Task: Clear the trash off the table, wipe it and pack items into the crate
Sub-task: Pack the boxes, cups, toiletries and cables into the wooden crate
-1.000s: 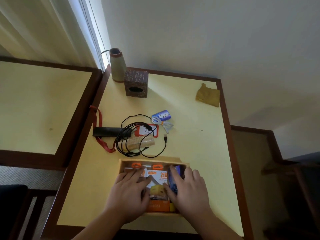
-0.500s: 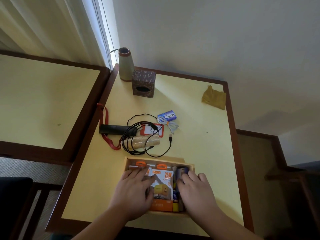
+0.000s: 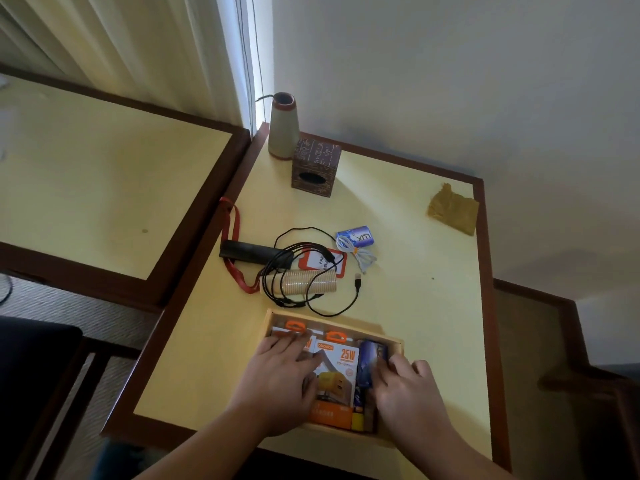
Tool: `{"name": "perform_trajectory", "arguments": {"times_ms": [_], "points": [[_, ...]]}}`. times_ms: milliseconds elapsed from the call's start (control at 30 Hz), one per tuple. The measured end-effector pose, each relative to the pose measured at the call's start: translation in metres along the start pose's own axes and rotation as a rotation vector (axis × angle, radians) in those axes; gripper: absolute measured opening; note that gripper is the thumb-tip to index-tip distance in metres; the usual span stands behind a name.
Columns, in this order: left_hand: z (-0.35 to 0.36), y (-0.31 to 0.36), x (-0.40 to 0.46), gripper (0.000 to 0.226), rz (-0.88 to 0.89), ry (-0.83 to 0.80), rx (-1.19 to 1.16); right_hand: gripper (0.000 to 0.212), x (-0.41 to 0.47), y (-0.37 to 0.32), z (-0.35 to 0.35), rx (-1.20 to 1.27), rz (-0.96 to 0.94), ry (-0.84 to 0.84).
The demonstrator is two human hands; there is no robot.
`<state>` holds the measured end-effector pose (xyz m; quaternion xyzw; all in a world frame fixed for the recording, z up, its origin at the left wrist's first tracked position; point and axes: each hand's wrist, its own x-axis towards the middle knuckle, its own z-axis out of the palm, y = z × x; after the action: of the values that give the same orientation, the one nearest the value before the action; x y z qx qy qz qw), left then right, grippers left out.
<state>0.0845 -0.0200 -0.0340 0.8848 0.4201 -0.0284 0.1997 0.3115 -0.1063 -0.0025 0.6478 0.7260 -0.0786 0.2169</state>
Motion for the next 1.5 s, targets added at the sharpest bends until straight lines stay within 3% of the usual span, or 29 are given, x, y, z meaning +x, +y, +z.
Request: {"name": "perform_trajectory", "arguments": {"times_ms": [67,167,267,367,500,567,667,733,800,900,967,1033,1200,1300,1500], "points": [[0.000,-0.001,-0.001,0.054,-0.001,0.004,0.017,0.014,0.006,-0.004,-0.005,0.003,-0.014,-0.032],[-0.002,0.000,0.001,0.046,-0.010,-0.094,0.035,0.024,0.018,0.000,-0.028,0.047,-0.010,-0.109],[-0.002,0.001,0.001,0.045,-0.002,-0.145,0.056,0.025,0.032,0.017,-0.066,0.272,-0.002,-0.089],[-0.003,0.000,0.000,0.051,0.017,-0.118,0.073,0.024,0.057,0.039,-0.099,0.522,0.102,0.000],[-0.001,0.000,0.000,0.060,0.016,-0.030,0.011,0.019,0.128,0.071,-0.104,0.712,0.240,0.293],[0.001,0.000,-0.001,0.062,0.015,-0.022,0.004,0.039,0.171,0.083,-0.097,0.663,0.241,0.272],[0.002,-0.001,0.001,0.063,0.005,-0.028,0.000,0.082,0.224,0.092,-0.093,0.536,0.213,0.065],[0.004,-0.001,0.001,0.061,-0.001,0.007,0.002,0.098,0.251,0.096,-0.085,0.425,0.181,-0.044],[0.006,-0.002,0.001,0.058,0.000,0.002,0.016,0.090,0.269,0.099,-0.073,0.341,0.177,-0.107],[0.008,-0.004,0.000,0.053,0.003,-0.038,0.043,0.046,0.282,0.108,-0.056,0.335,0.232,-0.019],[0.006,-0.003,0.000,0.052,0.007,-0.061,0.047,0.029,0.278,0.117,-0.050,0.289,0.323,0.081],[0.003,-0.002,0.000,0.053,0.000,-0.072,0.049,0.032,0.265,0.127,-0.044,0.321,0.459,0.142],[-0.001,0.000,0.000,0.053,0.004,-0.073,0.073,0.040,0.183,0.132,-0.020,0.777,0.753,0.425],[0.000,-0.001,0.001,0.056,0.003,-0.054,0.047,0.037,0.104,0.098,-0.017,0.896,0.680,0.527],[-0.004,0.002,0.001,0.054,-0.002,-0.065,0.047,0.044,-0.022,0.022,-0.004,0.944,0.484,0.483]]}}
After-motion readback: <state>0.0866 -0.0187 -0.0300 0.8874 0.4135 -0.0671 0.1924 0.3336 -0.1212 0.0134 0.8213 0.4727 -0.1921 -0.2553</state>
